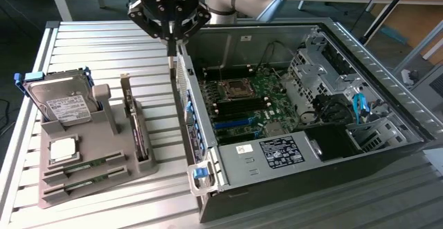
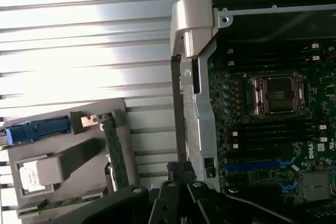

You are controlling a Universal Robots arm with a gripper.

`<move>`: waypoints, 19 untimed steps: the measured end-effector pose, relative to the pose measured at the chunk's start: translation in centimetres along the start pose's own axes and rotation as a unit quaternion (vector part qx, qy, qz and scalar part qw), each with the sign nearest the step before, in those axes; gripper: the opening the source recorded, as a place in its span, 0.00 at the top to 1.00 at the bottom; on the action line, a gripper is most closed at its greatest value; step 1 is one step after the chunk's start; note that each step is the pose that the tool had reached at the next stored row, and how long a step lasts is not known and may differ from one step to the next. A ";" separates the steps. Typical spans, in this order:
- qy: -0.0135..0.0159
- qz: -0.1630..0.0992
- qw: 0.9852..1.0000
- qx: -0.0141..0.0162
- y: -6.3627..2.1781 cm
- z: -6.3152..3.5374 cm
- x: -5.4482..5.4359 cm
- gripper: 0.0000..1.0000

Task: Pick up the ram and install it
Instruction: 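Reach for the ram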

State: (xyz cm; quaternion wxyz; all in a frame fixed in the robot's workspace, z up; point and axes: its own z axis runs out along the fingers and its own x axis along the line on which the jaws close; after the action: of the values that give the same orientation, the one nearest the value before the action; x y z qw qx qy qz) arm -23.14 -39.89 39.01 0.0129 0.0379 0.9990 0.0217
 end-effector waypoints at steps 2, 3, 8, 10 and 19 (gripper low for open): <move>0.000 0.000 1.000 0.000 -0.09 0.01 1.1 0.89; 0.000 0.000 1.000 0.000 -0.13 0.02 1.7 0.89; 0.000 0.000 1.000 0.000 -0.32 0.11 4.1 0.89; 0.000 0.000 1.000 0.000 -0.39 0.16 5.0 0.89; 0.000 0.000 1.000 0.000 -0.83 0.43 11.0 0.89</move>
State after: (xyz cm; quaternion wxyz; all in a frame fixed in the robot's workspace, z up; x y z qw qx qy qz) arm -34.17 -39.86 38.27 0.0129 0.0379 0.9990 0.0217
